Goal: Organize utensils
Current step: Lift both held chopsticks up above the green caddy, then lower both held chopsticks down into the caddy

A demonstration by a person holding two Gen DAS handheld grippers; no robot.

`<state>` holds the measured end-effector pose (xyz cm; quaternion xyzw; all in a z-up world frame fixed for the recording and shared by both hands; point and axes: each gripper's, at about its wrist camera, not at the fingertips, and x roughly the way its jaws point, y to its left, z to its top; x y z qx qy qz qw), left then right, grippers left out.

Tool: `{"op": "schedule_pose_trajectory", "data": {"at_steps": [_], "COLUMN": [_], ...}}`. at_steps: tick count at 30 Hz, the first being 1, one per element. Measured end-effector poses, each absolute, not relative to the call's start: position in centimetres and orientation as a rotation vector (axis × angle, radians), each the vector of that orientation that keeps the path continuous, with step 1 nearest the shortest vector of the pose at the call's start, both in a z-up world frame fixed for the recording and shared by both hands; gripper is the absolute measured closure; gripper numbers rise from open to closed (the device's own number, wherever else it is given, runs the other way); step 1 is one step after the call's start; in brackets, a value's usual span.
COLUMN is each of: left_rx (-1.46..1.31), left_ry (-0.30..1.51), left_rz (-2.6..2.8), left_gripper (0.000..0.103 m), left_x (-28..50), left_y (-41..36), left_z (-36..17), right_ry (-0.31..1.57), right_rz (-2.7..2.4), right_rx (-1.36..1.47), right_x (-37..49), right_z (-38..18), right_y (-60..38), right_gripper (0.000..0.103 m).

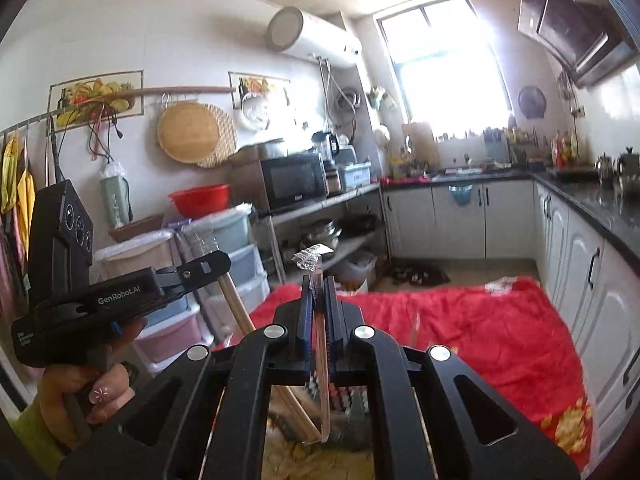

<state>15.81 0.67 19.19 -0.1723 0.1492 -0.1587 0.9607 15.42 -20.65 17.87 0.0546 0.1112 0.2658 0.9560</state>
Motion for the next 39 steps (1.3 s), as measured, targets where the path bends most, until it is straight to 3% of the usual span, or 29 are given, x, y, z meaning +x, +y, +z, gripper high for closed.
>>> {"op": "schedule_pose_trajectory", "data": {"at_steps": [13,30,34,36,39], "left_rx": [-0.311,-0.306,-0.304,-0.294,-0.297], "left_ry": [0.224,0.36,0.376,0.376,0.38], "left_rz": [-0.181,-0.187,-0.186,-0.184,-0.182], "left_gripper": [0.1,0.1,0.084,0.079,0.067], "left_x": [19.2,21.1,20.9,20.5,20.0], "left_y": [0.6,0.0,0.1,0.2,0.4], "left_z": [18.2,13.4,13.4,13.6,13.8], "right_ry": [0.162,0.258,0.304,0.314,0.325], "right_rz": [0.451,0.436,0.435,0.43,0.428], "right_rx": [0.106,0.131,0.137,0.14,0.15], "right_x": [19.9,22.3,22.4,22.2,21.8], "right_z": [17.5,13.0,12.3,12.1,11.9], "right_y": [-20.9,-20.6,-20.6,-20.6,-20.9], "right_gripper": [0.097,0.097,0.092,0.078,0.076]}}
